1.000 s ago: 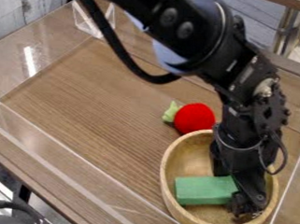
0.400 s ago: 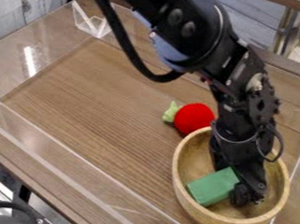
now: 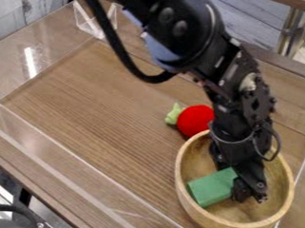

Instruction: Remove the green stick from the brown bowl and put it on the table

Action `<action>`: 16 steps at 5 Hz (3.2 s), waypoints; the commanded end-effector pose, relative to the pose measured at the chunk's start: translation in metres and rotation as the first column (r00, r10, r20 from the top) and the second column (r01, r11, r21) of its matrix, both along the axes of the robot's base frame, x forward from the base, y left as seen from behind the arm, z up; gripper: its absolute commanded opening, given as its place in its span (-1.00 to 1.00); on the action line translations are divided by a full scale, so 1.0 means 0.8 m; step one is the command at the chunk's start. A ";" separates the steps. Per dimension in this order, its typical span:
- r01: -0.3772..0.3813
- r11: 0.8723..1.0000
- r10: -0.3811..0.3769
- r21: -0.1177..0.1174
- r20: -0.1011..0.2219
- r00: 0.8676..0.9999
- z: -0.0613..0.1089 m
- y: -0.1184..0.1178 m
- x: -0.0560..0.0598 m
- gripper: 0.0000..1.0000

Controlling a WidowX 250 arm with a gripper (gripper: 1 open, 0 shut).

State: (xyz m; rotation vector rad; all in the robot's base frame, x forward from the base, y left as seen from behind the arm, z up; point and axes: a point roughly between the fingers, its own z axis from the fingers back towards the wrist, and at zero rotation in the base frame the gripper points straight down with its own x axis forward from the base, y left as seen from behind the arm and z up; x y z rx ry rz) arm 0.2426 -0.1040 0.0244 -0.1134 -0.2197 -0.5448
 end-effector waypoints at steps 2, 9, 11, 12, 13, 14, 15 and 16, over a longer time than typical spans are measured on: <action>-0.014 1.000 0.014 -0.002 -0.004 1.000 0.008 0.017 -0.011 -1.00; -0.043 0.999 0.043 -0.007 -0.012 0.999 0.038 0.011 -0.021 -1.00; -0.099 0.995 0.099 -0.009 -0.015 0.995 0.030 -0.006 -0.018 -1.00; -0.085 0.996 0.085 -0.009 -0.015 0.996 0.040 0.001 -0.012 -1.00; -0.071 0.997 0.071 -0.010 -0.016 0.997 0.050 0.008 -0.006 -1.00; -0.057 0.998 0.056 -0.011 -0.015 0.998 0.060 0.015 0.000 -1.00; -0.002 1.000 0.002 -0.012 -0.007 1.000 0.065 0.024 0.003 -1.00; 0.054 0.998 -0.054 -0.012 -0.006 0.999 0.063 0.032 0.006 -1.00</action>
